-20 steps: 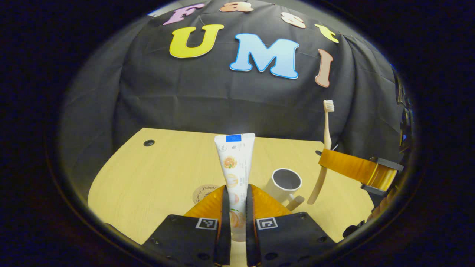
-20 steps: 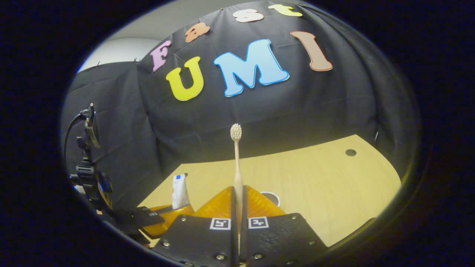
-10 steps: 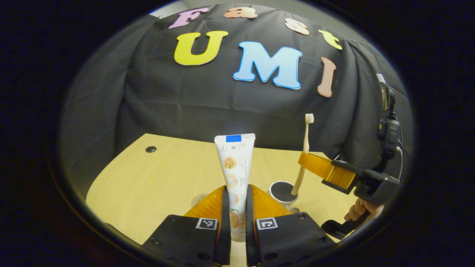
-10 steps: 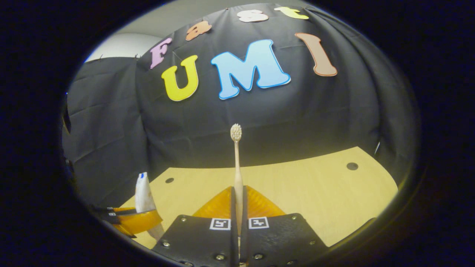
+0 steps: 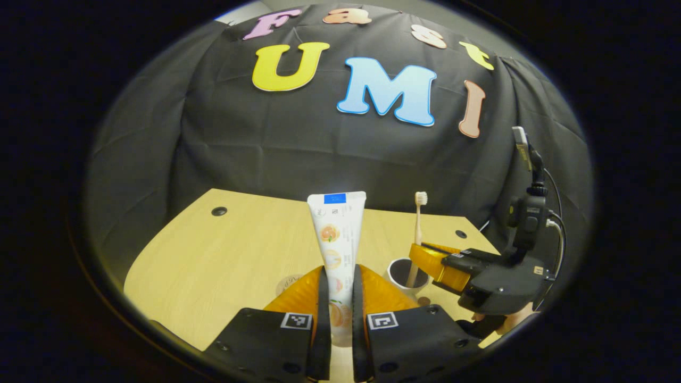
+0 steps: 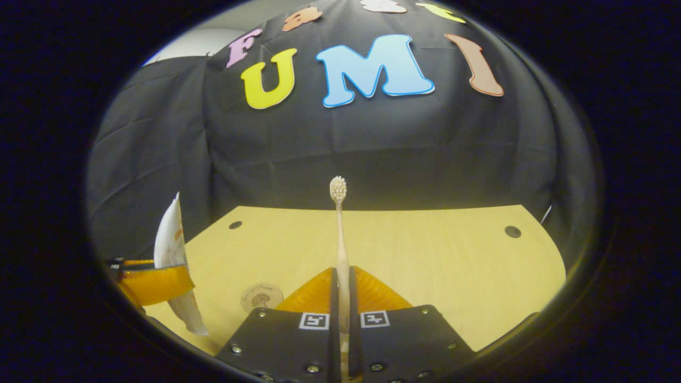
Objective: Put the toothbrush and toothpaste on the desktop into the cup, then pick up the cup and place it on the coaster on the desktop.
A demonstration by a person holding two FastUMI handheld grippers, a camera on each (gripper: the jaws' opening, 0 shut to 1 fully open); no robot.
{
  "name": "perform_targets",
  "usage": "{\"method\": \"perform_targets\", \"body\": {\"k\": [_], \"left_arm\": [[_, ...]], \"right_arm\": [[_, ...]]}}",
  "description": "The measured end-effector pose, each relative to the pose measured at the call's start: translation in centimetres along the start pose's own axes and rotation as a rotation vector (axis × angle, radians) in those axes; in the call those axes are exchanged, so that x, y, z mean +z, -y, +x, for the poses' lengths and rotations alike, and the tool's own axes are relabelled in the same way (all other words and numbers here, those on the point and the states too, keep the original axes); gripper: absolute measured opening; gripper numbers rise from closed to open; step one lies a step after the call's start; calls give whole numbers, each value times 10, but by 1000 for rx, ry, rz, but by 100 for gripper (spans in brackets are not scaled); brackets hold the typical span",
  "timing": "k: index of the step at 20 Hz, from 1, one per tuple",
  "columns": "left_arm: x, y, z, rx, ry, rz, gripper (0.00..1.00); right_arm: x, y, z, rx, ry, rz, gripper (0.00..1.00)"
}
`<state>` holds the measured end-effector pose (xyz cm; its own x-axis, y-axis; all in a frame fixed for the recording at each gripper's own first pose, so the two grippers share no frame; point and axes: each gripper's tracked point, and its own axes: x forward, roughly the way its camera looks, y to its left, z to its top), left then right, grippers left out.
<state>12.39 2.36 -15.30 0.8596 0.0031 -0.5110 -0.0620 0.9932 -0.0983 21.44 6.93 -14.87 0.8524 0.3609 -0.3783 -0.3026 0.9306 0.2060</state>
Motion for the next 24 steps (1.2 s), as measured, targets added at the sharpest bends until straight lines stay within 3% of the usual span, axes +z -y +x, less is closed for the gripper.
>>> {"method": "perform_targets", "body": {"k": [2, 5, 6, 7, 8, 9, 10, 18, 24], "left_arm": [[-2, 3, 2, -4, 0, 2, 24], [-2, 9, 4, -21, 0, -8, 24], [-2, 11, 5, -24, 1, -11, 24], [-2, 12, 6, -28, 2, -14, 24], [-1, 14, 7, -33, 5, -16, 24], [0, 15, 8, -40, 7, -18, 24], [1, 17, 9, -47, 10, -19, 24], [18, 50, 28, -155, 96, -84, 24], [34, 77, 42, -229, 177, -164, 23]], "right_arm": [[1, 0, -3, -1, 4, -29, 12], [-2, -1, -14, -2, -5, -43, 37], [-3, -1, -17, -4, -9, -41, 65], [-3, 3, -20, -13, -8, -37, 72], [0, 6, -27, -21, -1, -31, 70], [-1, 6, -31, -23, 5, -20, 75], [1, 9, -38, -32, 11, -16, 83], [18, 50, -91, -143, 75, 8, 83], [3, 89, -122, -218, 44, 53, 83]]}}
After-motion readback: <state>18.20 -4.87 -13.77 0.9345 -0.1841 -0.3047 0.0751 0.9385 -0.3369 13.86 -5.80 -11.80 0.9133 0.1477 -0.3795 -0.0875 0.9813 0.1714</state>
